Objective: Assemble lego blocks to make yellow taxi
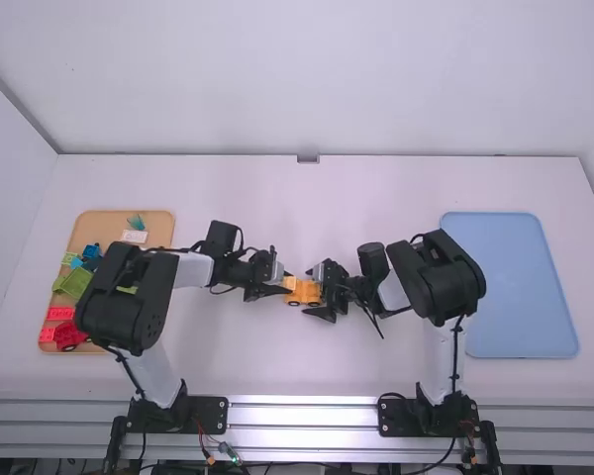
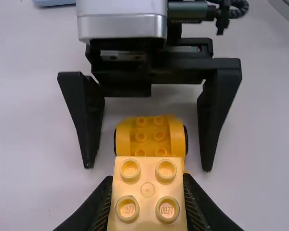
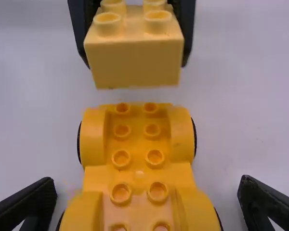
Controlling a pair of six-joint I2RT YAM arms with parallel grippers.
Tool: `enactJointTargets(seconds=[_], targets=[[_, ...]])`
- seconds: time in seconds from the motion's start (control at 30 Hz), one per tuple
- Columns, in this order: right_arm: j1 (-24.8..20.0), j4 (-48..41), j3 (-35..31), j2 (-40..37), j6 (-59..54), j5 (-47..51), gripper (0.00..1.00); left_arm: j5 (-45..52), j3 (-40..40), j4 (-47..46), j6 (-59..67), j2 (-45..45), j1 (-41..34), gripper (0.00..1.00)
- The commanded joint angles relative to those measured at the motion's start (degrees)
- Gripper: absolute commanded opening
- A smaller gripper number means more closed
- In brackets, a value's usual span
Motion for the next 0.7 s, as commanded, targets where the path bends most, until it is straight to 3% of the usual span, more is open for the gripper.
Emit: enactJointTargets(seconds=[0.0,0.17,0.33,0.67], targets=[[0.7,0.2,0.2,0.9,1.9,1.7,0.95,-0.6,-0.6,0.6,-2.1,0.8,-1.0,0.1],[0.3,0.1,0.1,0.9,1.4,1.7,0.83,-0.7,-0.6,2.6,-4.9,1.6,-2.2,0.1],[-0.2,-0.3,0.1,0.9,1.5,1.5,0.59,-0.1,-0.6,3.6,-4.9,2.6,-2.5,0.09],[0.5,-0.4,0.1,0.9,1.4,1.7,0.53,-0.1,-0.6,7.0,-8.2,5.0,-2.6,0.11]])
